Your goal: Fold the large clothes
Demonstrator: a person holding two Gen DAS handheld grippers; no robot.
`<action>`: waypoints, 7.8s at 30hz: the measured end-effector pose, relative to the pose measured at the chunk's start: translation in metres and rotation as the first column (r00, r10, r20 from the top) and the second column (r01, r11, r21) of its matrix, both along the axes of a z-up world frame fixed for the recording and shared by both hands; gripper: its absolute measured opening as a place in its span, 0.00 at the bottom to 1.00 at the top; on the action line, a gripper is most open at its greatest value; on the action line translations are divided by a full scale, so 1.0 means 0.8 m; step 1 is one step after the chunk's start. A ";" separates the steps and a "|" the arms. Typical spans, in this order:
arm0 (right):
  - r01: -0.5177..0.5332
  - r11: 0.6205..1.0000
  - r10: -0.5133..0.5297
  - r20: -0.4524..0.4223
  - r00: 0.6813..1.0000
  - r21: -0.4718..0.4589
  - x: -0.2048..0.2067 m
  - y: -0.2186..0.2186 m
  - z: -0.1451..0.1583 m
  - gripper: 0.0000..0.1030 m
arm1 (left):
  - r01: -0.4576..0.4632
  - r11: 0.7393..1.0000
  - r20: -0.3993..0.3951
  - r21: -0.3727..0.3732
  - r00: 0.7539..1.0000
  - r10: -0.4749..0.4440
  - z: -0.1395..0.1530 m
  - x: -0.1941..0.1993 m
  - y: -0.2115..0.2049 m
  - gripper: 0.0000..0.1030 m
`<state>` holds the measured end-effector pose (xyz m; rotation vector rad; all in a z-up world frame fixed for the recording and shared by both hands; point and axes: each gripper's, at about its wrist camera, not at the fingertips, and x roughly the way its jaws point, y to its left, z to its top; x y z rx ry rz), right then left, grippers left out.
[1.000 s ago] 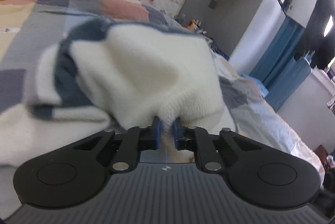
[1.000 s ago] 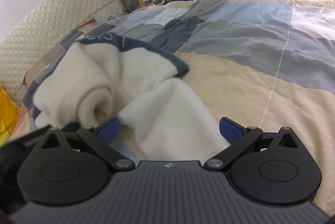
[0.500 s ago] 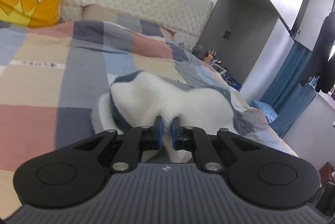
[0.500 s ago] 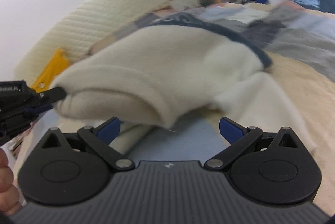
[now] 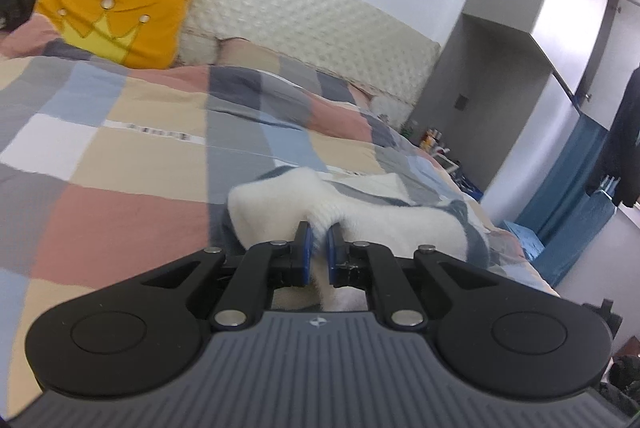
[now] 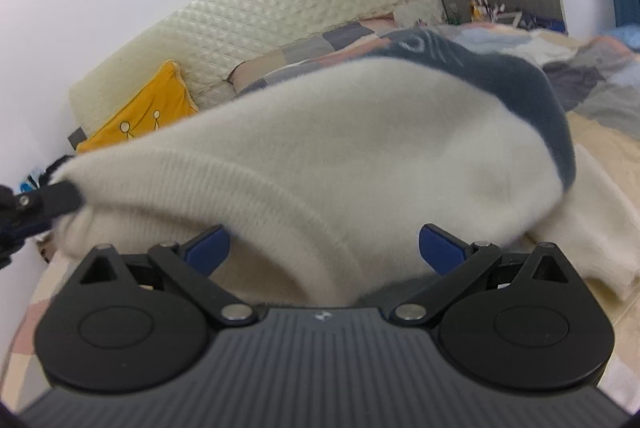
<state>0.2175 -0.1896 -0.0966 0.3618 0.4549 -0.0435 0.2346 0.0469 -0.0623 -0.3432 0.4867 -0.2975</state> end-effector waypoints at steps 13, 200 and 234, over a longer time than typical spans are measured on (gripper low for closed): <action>0.040 0.996 -0.053 -0.167 0.985 -0.078 -0.013 0.021 -0.052 0.97 | -0.020 0.998 -0.065 -0.053 0.998 0.016 -0.094 -0.030 0.052 0.09; -0.224 0.948 0.316 0.613 0.724 -0.224 -0.124 0.008 0.552 0.08 | -0.202 0.929 0.459 -0.309 0.824 0.332 0.526 -0.200 0.099 0.07; -0.286 0.947 0.294 0.038 0.955 -0.147 0.412 0.180 0.128 0.08 | -0.364 0.926 -0.153 -0.101 0.925 0.347 -0.048 0.448 0.233 0.08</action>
